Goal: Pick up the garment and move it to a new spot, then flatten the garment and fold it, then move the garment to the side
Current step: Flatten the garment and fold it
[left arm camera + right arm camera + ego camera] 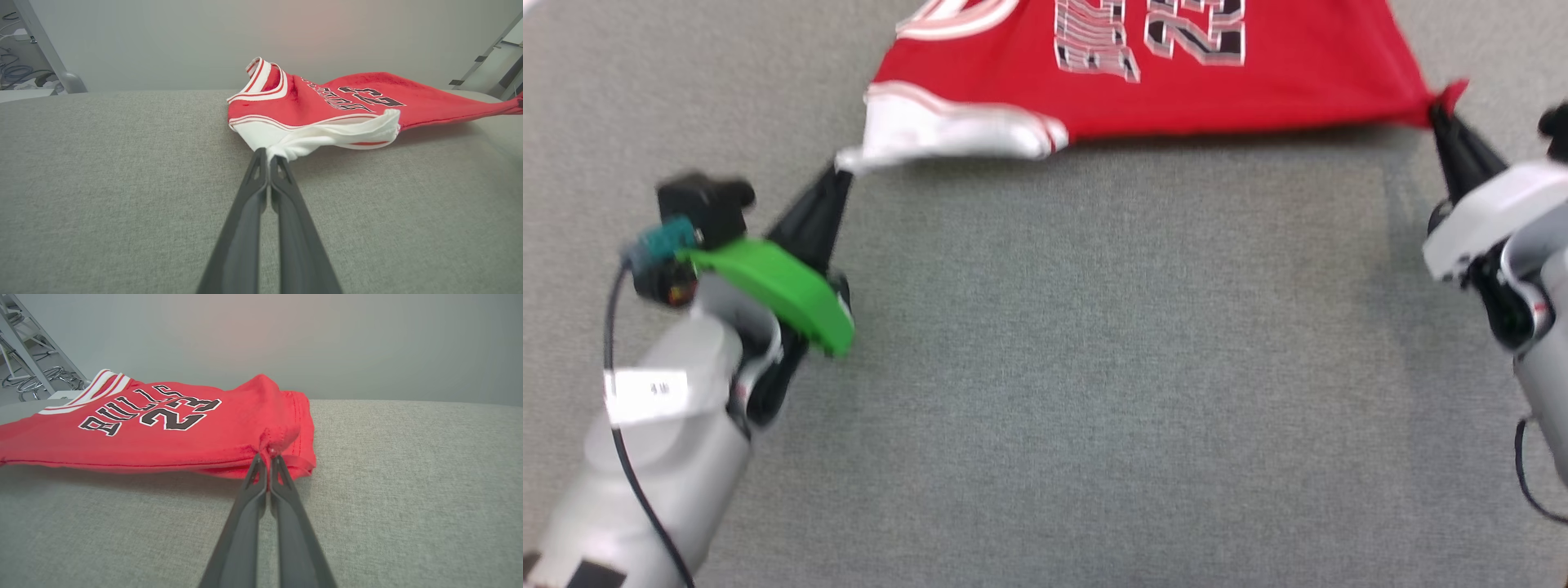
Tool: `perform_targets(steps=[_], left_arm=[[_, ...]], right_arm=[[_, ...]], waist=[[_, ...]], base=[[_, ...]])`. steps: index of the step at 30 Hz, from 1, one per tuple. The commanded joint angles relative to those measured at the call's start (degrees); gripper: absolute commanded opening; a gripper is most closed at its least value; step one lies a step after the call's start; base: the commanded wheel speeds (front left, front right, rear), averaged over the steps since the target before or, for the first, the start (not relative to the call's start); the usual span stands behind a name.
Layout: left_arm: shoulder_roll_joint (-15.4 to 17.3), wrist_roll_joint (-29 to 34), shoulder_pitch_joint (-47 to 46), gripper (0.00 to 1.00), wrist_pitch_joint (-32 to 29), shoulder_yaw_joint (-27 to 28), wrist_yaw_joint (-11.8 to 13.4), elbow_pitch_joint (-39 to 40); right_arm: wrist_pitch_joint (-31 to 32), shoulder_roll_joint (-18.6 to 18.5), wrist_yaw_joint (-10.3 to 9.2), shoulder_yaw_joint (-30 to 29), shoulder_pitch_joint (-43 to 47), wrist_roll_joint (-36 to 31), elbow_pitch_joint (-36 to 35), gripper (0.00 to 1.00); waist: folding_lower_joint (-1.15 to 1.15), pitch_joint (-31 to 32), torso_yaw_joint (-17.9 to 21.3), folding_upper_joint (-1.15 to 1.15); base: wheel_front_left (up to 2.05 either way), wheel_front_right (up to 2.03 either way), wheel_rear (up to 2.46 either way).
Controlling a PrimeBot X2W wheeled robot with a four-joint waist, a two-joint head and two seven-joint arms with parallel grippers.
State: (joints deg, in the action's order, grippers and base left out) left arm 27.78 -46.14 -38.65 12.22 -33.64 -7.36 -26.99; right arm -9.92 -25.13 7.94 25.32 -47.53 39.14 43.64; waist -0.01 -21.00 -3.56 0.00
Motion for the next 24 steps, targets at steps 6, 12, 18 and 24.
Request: perform_targets(steps=[6,12,18,24], left_arm=[[2.7,-2.9,10.7,0.00,-3.0,-1.6,1.0,4.2],[5.6,-4.1,17.5,0.00,-6.3,-3.0,2.4,10.3],[8.3,-4.7,22.9,0.00,-9.3,-4.7,3.9,15.0],[11.7,-9.2,32.3,0.00,-12.6,-5.4,6.1,21.6]], right_arm=[[1.4,-1.6,-0.45,3.0,7.8,4.1,-3.5,0.00],[1.6,-2.9,-0.45,4.1,12.4,6.2,-5.8,0.00],[3.1,-3.8,-0.45,4.5,16.6,7.1,-7.0,0.00],[8.8,-6.7,-0.45,4.6,26.3,7.7,-11.2,0.00]], waist=[[0.01,9.2,-1.2,0.00],[0.01,11.4,-2.0,0.00],[0.01,13.7,-2.6,0.00],[0.01,18.9,-2.4,0.00]], base=[[0.00,0.00,0.00],[0.00,0.00,0.00],[0.00,0.00,0.00],[0.00,0.00,0.00]])
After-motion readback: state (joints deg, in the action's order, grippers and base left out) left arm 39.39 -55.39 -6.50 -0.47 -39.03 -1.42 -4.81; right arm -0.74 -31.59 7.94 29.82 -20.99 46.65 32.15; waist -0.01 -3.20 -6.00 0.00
